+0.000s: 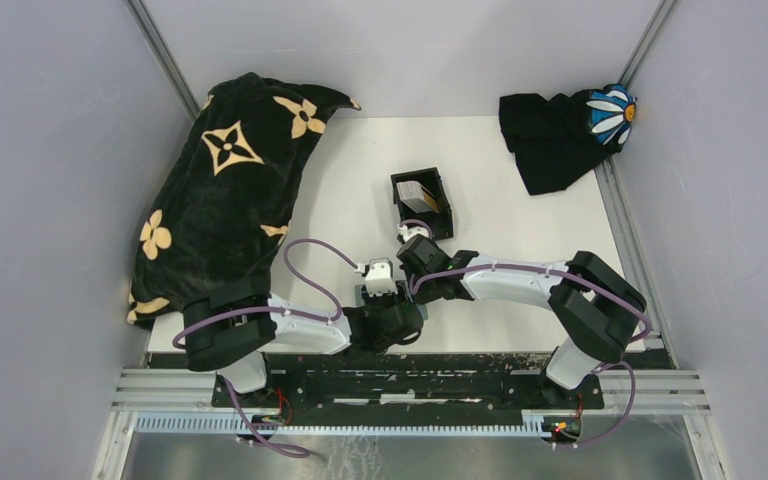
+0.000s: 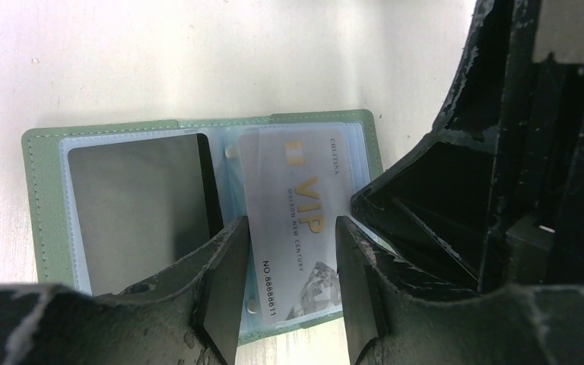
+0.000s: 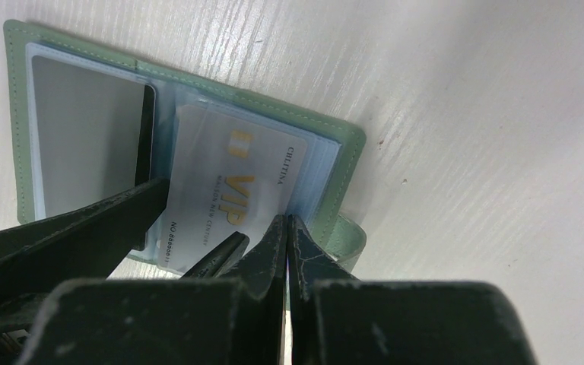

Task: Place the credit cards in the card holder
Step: Insert the credit card into the card holder, then pick up the credit card from the storage box.

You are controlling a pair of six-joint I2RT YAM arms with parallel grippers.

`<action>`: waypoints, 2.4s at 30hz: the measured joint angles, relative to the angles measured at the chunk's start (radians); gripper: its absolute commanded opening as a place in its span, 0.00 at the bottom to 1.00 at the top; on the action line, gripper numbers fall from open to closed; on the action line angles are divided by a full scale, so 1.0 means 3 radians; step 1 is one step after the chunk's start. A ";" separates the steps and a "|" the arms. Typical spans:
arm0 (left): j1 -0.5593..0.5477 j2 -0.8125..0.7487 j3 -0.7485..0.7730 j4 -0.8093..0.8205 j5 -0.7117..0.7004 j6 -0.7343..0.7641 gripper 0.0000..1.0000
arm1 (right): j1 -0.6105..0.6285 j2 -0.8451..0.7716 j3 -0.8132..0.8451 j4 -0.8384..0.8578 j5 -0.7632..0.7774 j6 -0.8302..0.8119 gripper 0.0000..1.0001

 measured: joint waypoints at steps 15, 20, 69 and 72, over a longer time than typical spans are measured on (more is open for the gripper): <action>0.0039 0.0053 -0.0006 0.0149 -0.0008 0.0109 0.52 | -0.0001 -0.0001 0.0000 -0.0005 0.0029 -0.0001 0.03; 0.0039 -0.0008 -0.0076 0.0217 -0.0008 0.0108 0.59 | 0.0000 -0.0003 0.0010 -0.0028 0.0052 -0.0001 0.04; 0.0137 -0.1297 -0.0956 -0.0284 -0.0530 -0.0342 0.57 | -0.1063 0.0771 0.2080 -0.0482 0.0287 -0.0701 0.47; 0.0159 -0.1294 -0.0978 -0.0245 -0.0524 -0.0342 0.57 | -0.1156 0.0931 0.2232 -0.0501 0.0219 -0.0713 0.47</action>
